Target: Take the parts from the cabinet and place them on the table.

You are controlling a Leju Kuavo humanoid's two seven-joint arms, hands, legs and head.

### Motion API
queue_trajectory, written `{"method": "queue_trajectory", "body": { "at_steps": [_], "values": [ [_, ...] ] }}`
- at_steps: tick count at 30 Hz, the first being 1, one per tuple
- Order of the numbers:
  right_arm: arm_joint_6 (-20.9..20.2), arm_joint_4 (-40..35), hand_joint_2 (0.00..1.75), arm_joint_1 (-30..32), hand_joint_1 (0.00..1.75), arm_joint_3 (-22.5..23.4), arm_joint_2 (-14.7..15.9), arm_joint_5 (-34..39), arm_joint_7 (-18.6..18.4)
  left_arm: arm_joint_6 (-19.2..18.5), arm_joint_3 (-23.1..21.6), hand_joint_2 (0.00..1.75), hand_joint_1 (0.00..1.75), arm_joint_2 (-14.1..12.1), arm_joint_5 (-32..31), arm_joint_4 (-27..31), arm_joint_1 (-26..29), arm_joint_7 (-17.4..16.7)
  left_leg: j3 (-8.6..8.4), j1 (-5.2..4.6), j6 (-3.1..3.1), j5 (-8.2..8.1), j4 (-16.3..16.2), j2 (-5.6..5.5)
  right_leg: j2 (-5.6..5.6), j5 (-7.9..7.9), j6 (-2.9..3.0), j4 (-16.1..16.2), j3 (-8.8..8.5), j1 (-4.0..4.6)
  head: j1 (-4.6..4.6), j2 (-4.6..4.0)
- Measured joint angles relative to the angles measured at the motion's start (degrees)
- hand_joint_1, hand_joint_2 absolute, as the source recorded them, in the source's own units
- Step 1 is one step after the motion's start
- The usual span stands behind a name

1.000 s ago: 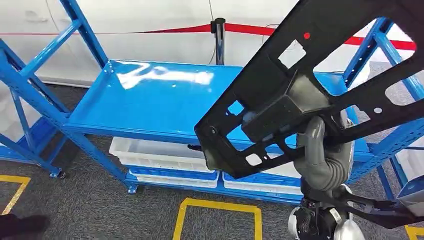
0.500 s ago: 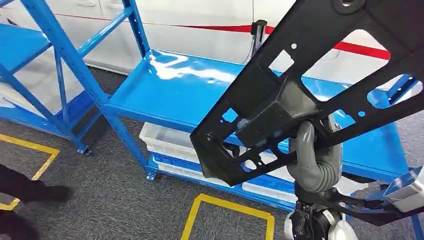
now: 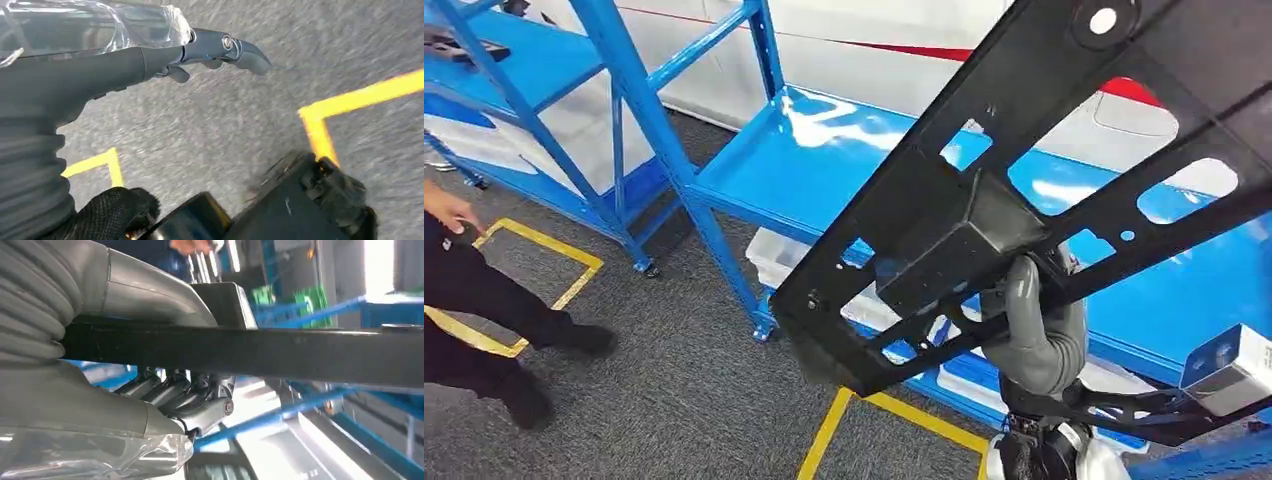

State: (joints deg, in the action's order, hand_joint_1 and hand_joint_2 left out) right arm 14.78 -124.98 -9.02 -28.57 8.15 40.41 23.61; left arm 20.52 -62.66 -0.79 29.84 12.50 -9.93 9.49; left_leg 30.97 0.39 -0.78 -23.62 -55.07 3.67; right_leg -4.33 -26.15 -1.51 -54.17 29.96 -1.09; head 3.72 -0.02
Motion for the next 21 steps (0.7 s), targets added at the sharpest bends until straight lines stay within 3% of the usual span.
{"method": "queue_trajectory", "body": {
  "at_steps": [1,3,5,6,7,9,10,11,12,14,15,16,19,20,21],
  "values": [
    [-0.3,0.0,1.75,0.2,1.75,0.2,0.0,0.1,0.2,0.0,0.0,1.75,0.0,0.0,-0.1,0.0,0.0,0.0,-0.33,-0.96,-0.32,-0.55,1.4,0.95,-0.54,-0.19,-0.32,-0.2,0.15,0.52,0.02,0.0],
    [-0.9,0.0,1.75,0.4,1.75,0.4,0.0,0.7,0.4,0.0,-0.2,1.75,0.0,0.0,-0.2,0.0,0.3,0.0,0.33,-0.97,-1.05,-0.53,1.1,-0.19,-1.81,-0.27,-0.68,-0.2,0.18,0.5,-0.02,0.0],
    [-1.4,0.0,1.75,0.4,1.75,0.7,0.0,1.1,0.6,0.0,-0.3,1.75,0.0,0.0,-0.5,0.0,0.2,0.1,0.28,-0.91,-1.87,-0.06,1.6,-1.78,-2.96,-0.63,-1.47,-0.2,-0.04,0.4,-0.02,0.0],
    [-1.6,0.0,1.75,0.4,1.75,0.8,0.0,1.3,0.6,0.0,-0.4,1.75,0.0,0.1,-0.7,0.0,0.2,0.2,0.14,-0.67,-2.17,0.18,1.7,-2.37,-0.19,-1.7,-1.72,-1.4,0.21,0.04,-0.04,0.0],
    [-1.9,-0.1,1.75,0.6,1.75,0.9,0.0,1.3,0.9,0.0,-0.4,1.75,0.0,0.0,-0.8,0.0,0.0,0.2,0.18,-0.56,-2.54,0.27,1.7,-3.01,2.34,-3.89,-1.67,-4.8,1.7,0.03,-0.07,0.0],
    [-2.3,-0.1,1.75,1.1,1.75,1.2,0.0,1.8,1.0,-0.1,-0.6,1.75,0.0,0.1,-0.9,0.0,0.0,0.2,0.2,-0.61,-2.83,0.3,1.7,-4.4,3.97,-8.42,-1.73,-15.0,6.65,0.15,-0.15,0.0],
    [-2.6,-0.1,1.75,1.3,1.75,1.2,0.0,2.3,1.0,-0.1,-0.8,1.75,0.0,0.2,-0.9,0.0,0.0,0.2,0.2,-0.67,-2.86,0.29,1.7,-5.18,4.09,-9.3,-1.79,-18.6,8.59,0.14,-0.13,0.0],
    [-2.9,-0.1,1.75,1.4,1.75,1.3,0.1,2.4,1.0,-0.1,-0.9,1.75,0.0,0.2,-1.0,0.1,-0.1,0.2,0.15,-0.67,-2.86,0.29,1.7,-5.93,4.09,-8.88,-1.83,-19.7,9.34,0.11,-0.13,0.0],
    [-3.0,-0.1,1.75,1.6,1.75,1.3,0.1,2.6,1.1,-0.1,-0.9,1.75,0.0,0.2,-1.0,0.1,-0.1,0.2,0.07,-0.59,-2.85,0.28,1.6,-6.74,4.11,-7.2,-1.85,-18.0,8.82,0.07,-0.13,0.0],
    [-3.6,-0.1,1.75,1.6,1.75,1.6,0.1,3.0,1.2,-0.1,-1.1,1.75,0.0,0.2,-1.2,0.1,-0.2,0.2,-0.17,-0.33,-2.59,0.11,1.4,-8.5,4.83,-1.6,-1.98,-8.4,4.51,-0.29,-0.13,0.0],
    [-3.8,-0.1,1.75,1.6,1.75,1.7,0.1,3.2,1.2,-0.1,-1.2,1.75,0.0,0.2,-1.4,0.1,-0.3,0.2,-0.01,-0.26,-2.22,-0.13,0.9,-9.23,7.68,0.6,-2.28,-3.5,2.37,-0.85,-0.17,0.0],
    [-3.9,-0.1,1.75,1.7,1.75,1.8,0.1,3.3,1.3,-0.1,-1.3,1.75,0.0,0.2,-1.5,0.1,-0.6,0.2,0.73,-0.62,-1.79,-0.43,0.1,-9.99,10.4,-0.25,-2.26,-1.9,1.77,-1.15,-0.15,0.0],
    [-4.0,-0.1,1.75,2.0,1.75,2.0,0.1,3.4,1.3,-0.1,-1.3,1.75,0.0,0.2,-1.7,0.1,-0.5,0.2,1.55,0.08,-0.87,0.01,0.3,-11.72,8.51,-0.19,-1.03,-2.3,2.21,-0.49,-0.13,0.0],
    [-4.0,-0.1,1.75,2.0,1.75,2.0,0.1,3.3,1.3,-0.1,-1.3,1.75,0.0,0.2,-1.7,0.1,-0.5,0.2,1.77,0.12,-0.63,0.01,0.3,-12.38,7.65,0.03,-0.54,-2.1,2.12,-0.68,-0.13,0.0],
    [-4.0,-0.1,1.75,1.9,1.75,2.0,0.1,3.3,1.4,-0.1,-1.3,1.75,0.0,0.1,-1.8,0.1,-0.6,0.2,1.92,-0.01,-0.41,-0.69,-0.7,-9.75,6.79,0.06,-0.29,-2.0,1.93,-0.77,-0.13,0.0]
  ]
}}
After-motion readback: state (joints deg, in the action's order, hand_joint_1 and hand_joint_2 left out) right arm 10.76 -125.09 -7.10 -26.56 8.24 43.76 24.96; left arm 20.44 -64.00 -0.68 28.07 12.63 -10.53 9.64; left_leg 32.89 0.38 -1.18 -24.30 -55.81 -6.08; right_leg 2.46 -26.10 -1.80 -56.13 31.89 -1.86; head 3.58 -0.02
